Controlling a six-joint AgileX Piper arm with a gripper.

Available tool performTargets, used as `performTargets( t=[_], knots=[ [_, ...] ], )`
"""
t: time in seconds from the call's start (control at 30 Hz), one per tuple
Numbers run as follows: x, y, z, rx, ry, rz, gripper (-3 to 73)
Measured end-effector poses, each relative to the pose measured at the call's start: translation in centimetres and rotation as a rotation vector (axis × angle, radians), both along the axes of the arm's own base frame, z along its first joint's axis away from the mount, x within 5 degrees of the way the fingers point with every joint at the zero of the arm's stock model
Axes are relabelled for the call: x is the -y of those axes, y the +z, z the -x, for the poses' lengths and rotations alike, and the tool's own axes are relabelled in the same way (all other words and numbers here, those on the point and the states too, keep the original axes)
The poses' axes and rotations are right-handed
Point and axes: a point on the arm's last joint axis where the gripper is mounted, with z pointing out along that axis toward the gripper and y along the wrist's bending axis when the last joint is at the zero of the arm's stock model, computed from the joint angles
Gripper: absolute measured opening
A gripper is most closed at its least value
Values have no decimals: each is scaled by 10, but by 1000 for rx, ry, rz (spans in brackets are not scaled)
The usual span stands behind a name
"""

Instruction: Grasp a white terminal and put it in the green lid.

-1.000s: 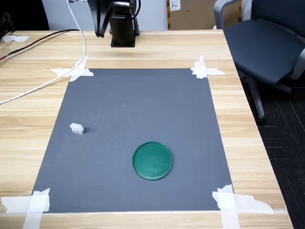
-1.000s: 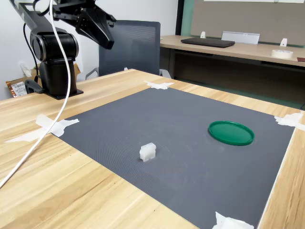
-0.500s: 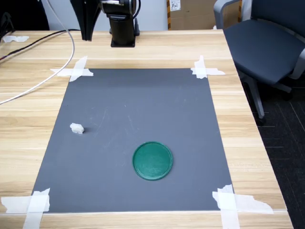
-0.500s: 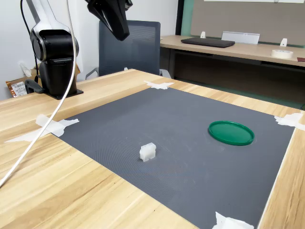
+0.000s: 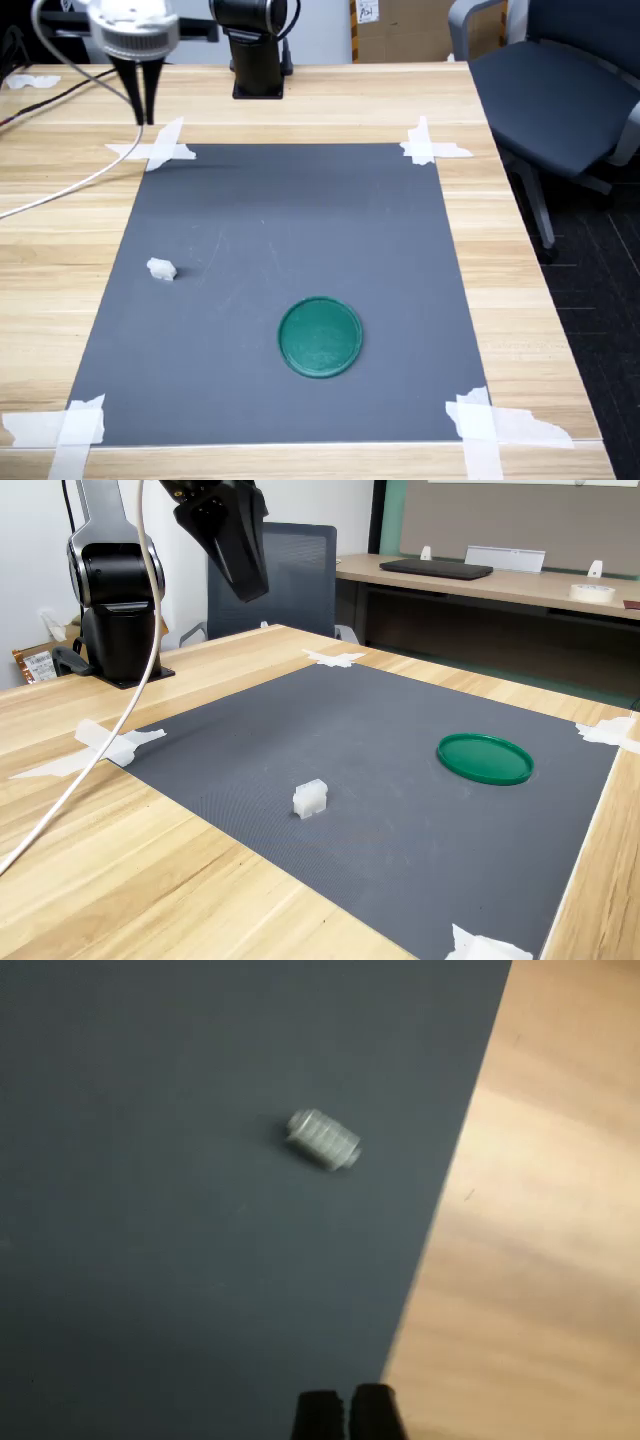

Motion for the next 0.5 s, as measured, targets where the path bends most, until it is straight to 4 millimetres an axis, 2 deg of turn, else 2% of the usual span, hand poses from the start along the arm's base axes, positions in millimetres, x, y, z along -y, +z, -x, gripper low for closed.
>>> performTargets(
  t=[0.27,0.5],
  knots=[
    [27,-7,-34,-119,153,31,-28],
    [31,13,-60,-31,128,-64,-28]
  ],
)
